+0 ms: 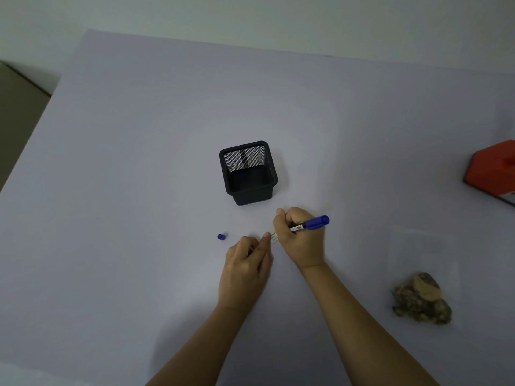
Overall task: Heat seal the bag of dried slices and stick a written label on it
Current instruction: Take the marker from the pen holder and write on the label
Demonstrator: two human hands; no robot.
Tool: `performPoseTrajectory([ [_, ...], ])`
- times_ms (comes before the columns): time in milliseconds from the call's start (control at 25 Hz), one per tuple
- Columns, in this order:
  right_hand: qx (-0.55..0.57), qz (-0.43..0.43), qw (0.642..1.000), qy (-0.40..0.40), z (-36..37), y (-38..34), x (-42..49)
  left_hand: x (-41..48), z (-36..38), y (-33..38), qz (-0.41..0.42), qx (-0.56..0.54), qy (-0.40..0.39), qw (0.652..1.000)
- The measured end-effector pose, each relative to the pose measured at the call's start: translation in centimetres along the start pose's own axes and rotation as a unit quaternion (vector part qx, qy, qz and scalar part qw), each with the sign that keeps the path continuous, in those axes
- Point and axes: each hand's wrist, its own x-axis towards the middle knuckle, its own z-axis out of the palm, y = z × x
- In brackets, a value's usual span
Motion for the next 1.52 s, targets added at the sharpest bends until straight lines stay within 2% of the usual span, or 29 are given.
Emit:
performPoseTrajectory([
  [480,-0.016,-0.034,0.999,-0.006,0.0,-0.29,-0.04,-0.09,-0.04,-0.07,0.002,0.001,-0.006,1.0],
  [880,0.002,-0.014,1.0,-0.01,-0.14,-0.56,-0.06,-0.17,0.01,-0.11,0.0,-0.001,-0.006,1.0],
  [1520,-0.03,-0.022,0.999,0.012,-0.03,-0.34,-0.07,-0.12,-0.13,-0.05,-0.004,-0.005,-0.01,1.0],
])
